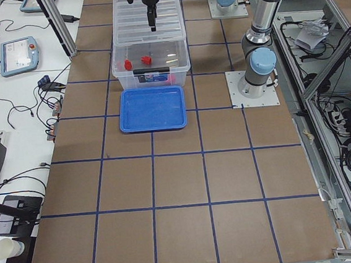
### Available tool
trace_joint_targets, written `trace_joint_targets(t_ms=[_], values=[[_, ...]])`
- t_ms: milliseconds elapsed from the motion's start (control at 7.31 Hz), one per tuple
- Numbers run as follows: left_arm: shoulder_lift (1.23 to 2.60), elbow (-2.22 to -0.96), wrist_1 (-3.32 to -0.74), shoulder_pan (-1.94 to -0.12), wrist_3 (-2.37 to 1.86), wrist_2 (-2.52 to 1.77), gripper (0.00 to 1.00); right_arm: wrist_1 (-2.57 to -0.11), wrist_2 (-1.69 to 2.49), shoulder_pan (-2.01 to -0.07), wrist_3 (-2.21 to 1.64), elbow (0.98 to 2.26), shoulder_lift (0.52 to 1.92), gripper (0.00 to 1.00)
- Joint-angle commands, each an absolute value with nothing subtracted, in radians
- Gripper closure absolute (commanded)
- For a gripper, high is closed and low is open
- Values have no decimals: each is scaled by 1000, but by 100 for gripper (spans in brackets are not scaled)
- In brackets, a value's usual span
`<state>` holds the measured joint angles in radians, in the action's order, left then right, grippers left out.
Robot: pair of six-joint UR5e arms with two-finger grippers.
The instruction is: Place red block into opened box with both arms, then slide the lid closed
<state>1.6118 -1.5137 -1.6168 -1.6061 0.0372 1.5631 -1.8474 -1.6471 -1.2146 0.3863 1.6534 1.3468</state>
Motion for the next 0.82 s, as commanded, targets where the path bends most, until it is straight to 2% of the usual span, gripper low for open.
trace_joint_targets(t_ms=[0, 684], values=[[1611, -1514, -1617, -1606, 37, 1563, 0, -1845, -1631, -1265, 323, 1654, 1347, 0], [1615, -1513, -1617, -1608, 37, 1563, 0, -1847, -1631, -1409, 131, 1654, 1345, 0]])
